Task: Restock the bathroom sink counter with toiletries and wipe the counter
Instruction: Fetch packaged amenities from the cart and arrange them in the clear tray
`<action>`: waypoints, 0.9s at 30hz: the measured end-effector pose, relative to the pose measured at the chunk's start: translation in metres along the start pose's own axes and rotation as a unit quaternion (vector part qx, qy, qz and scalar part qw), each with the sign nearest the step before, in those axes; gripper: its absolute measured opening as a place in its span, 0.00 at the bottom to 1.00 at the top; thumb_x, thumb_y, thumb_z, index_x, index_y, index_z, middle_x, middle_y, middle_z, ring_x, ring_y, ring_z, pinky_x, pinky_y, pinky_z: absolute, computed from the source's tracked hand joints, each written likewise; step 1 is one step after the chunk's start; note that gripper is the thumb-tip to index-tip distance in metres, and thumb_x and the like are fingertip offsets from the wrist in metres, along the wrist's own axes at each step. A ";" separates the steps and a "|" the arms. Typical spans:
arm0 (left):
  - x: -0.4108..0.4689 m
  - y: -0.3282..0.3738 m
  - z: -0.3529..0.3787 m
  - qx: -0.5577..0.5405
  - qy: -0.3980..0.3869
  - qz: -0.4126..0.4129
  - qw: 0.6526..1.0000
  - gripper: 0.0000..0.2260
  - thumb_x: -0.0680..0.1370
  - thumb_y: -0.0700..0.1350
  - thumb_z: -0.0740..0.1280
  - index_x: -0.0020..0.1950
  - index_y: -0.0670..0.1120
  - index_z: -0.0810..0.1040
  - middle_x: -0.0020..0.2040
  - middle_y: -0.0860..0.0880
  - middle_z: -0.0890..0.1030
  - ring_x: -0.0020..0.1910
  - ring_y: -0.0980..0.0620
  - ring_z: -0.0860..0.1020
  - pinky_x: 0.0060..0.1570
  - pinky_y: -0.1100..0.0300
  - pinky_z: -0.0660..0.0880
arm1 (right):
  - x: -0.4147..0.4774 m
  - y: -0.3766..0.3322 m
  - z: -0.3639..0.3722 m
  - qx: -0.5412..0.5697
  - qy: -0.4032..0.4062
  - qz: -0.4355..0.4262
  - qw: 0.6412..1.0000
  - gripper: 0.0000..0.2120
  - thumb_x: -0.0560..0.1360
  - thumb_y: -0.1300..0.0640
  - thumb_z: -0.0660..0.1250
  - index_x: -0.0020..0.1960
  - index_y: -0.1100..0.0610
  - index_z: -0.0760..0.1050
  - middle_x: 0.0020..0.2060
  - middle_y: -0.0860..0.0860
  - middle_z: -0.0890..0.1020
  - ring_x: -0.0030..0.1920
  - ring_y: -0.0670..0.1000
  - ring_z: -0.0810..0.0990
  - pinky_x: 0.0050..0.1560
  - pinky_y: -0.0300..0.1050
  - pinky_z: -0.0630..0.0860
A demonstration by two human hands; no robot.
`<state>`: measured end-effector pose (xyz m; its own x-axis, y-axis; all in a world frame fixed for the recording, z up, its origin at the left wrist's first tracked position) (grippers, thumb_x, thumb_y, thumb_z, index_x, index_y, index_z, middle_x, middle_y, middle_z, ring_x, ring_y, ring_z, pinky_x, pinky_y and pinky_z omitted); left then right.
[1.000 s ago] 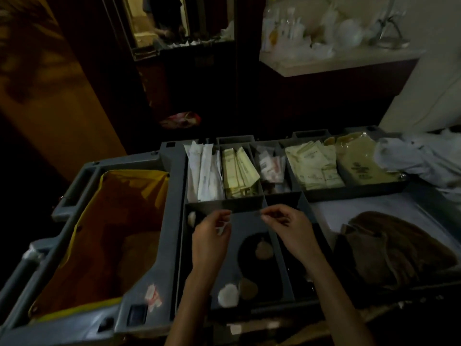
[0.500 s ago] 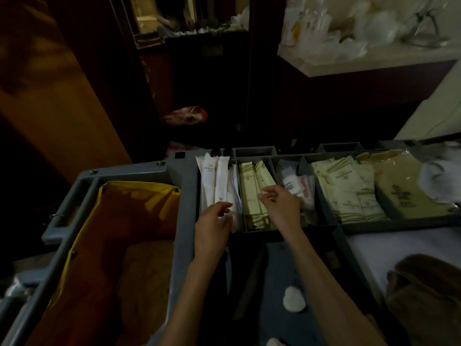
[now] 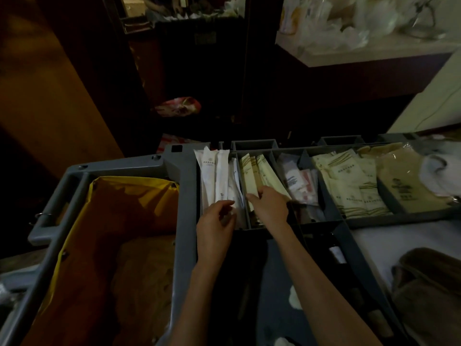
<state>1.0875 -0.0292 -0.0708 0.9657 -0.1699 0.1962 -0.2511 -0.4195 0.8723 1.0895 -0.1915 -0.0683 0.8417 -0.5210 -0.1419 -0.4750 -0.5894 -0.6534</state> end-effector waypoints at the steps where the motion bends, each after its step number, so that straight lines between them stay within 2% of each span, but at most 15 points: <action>1: 0.000 0.000 -0.001 -0.014 0.006 -0.007 1.000 0.12 0.75 0.40 0.70 0.58 0.48 0.80 0.50 0.52 0.82 0.49 0.60 0.79 0.47 0.74 0.74 | -0.001 0.004 -0.001 0.049 -0.005 0.008 0.999 0.12 0.78 0.50 0.65 0.39 0.56 0.71 0.35 0.50 0.74 0.37 0.52 0.75 0.33 0.44 0.68; 2: 0.001 0.001 -0.002 -0.031 0.012 -0.014 0.999 0.12 0.76 0.41 0.70 0.58 0.48 0.80 0.50 0.52 0.82 0.48 0.61 0.79 0.46 0.75 0.73 | 0.000 0.009 -0.001 0.114 -0.012 0.023 0.993 0.12 0.77 0.52 0.66 0.38 0.55 0.71 0.35 0.51 0.75 0.35 0.50 0.74 0.32 0.43 0.69; 4: 0.002 0.002 -0.004 -0.069 0.024 -0.031 0.997 0.12 0.76 0.42 0.70 0.59 0.48 0.80 0.51 0.54 0.82 0.48 0.62 0.79 0.46 0.74 0.74 | -0.004 0.016 -0.004 0.224 -0.011 0.044 0.973 0.09 0.76 0.54 0.68 0.47 0.61 0.78 0.43 0.57 0.81 0.41 0.52 0.79 0.39 0.45 0.75; 5: 0.003 0.003 -0.006 -0.089 0.029 -0.041 0.995 0.12 0.76 0.41 0.70 0.59 0.48 0.80 0.50 0.54 0.82 0.48 0.62 0.79 0.45 0.74 0.74 | -0.007 0.017 -0.006 0.253 -0.008 0.036 0.967 0.10 0.75 0.56 0.69 0.50 0.63 0.79 0.46 0.58 0.83 0.45 0.53 0.81 0.44 0.47 0.77; 7: 0.002 0.005 -0.010 -0.133 0.042 -0.056 0.989 0.13 0.76 0.42 0.70 0.60 0.47 0.80 0.50 0.54 0.82 0.48 0.63 0.80 0.45 0.72 0.75 | -0.017 0.013 -0.009 0.303 -0.022 0.013 0.953 0.09 0.75 0.58 0.70 0.50 0.63 0.80 0.47 0.58 0.84 0.47 0.53 0.83 0.49 0.47 0.78; 10: -0.001 0.005 -0.012 -0.203 0.064 -0.087 0.973 0.11 0.77 0.45 0.69 0.59 0.48 0.80 0.51 0.53 0.83 0.51 0.60 0.81 0.49 0.65 0.78 | -0.038 -0.001 -0.008 0.388 -0.078 -0.014 0.918 0.04 0.74 0.61 0.70 0.48 0.60 0.81 0.44 0.54 0.85 0.43 0.47 0.83 0.44 0.36 0.78; 13: -0.003 0.010 -0.009 -0.279 0.066 -0.109 0.952 0.08 0.76 0.44 0.69 0.55 0.50 0.81 0.51 0.50 0.84 0.52 0.56 0.82 0.49 0.61 0.79 | -0.051 -0.007 -0.002 0.432 -0.110 -0.022 0.895 0.06 0.74 0.61 0.70 0.50 0.61 0.81 0.44 0.55 0.85 0.44 0.49 0.84 0.46 0.38 0.79; 16: -0.004 0.015 -0.007 -0.293 0.056 -0.110 0.948 0.06 0.75 0.42 0.70 0.51 0.51 0.81 0.47 0.51 0.84 0.48 0.57 0.82 0.44 0.67 0.77 | -0.058 -0.009 0.000 0.436 -0.118 -0.030 0.892 0.07 0.74 0.61 0.70 0.51 0.61 0.81 0.45 0.54 0.86 0.46 0.49 0.84 0.48 0.38 0.78; 18: -0.004 0.015 -0.008 -0.282 0.052 -0.100 0.953 0.06 0.74 0.41 0.71 0.50 0.48 0.82 0.45 0.52 0.84 0.46 0.58 0.82 0.42 0.69 0.76 | -0.059 -0.007 -0.001 0.431 -0.115 -0.036 0.894 0.07 0.74 0.61 0.70 0.51 0.61 0.81 0.45 0.53 0.85 0.47 0.47 0.84 0.48 0.35 0.77; 20: -0.003 0.017 -0.006 -0.276 0.042 -0.092 0.956 0.06 0.74 0.40 0.72 0.50 0.46 0.83 0.43 0.52 0.84 0.45 0.59 0.82 0.40 0.69 0.76 | -0.059 -0.004 -0.003 0.412 -0.106 -0.046 0.904 0.07 0.74 0.59 0.71 0.51 0.61 0.82 0.46 0.54 0.85 0.49 0.48 0.83 0.52 0.37 0.77; 23: -0.003 0.016 -0.005 -0.277 0.031 -0.088 0.956 0.06 0.74 0.40 0.72 0.50 0.42 0.82 0.44 0.48 0.85 0.46 0.55 0.83 0.42 0.66 0.78 | -0.060 -0.001 -0.003 0.376 -0.104 -0.073 0.918 0.04 0.74 0.56 0.71 0.48 0.53 0.83 0.45 0.51 0.85 0.49 0.48 0.83 0.56 0.45 0.77; 27: 0.001 0.010 -0.005 -0.274 0.034 -0.102 0.956 0.08 0.74 0.40 0.72 0.52 0.40 0.82 0.46 0.45 0.85 0.48 0.50 0.83 0.47 0.58 0.80 | -0.061 0.002 -0.005 0.321 -0.052 -0.123 0.937 0.04 0.76 0.55 0.68 0.45 0.52 0.82 0.40 0.49 0.85 0.44 0.47 0.83 0.47 0.45 0.79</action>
<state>1.0859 -0.0288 -0.0598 0.9976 -0.0685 0.0090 -0.0024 0.0948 0.9955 1.0365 -0.1639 -0.0573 0.9420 -0.3350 0.0224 -0.0381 -0.1731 -0.9842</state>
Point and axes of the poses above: each hand's wrist, its own x-axis towards the middle knuckle, its own z-axis out of the palm, y = z × x, the point moved 6 cm from there along x, towards the middle knuckle
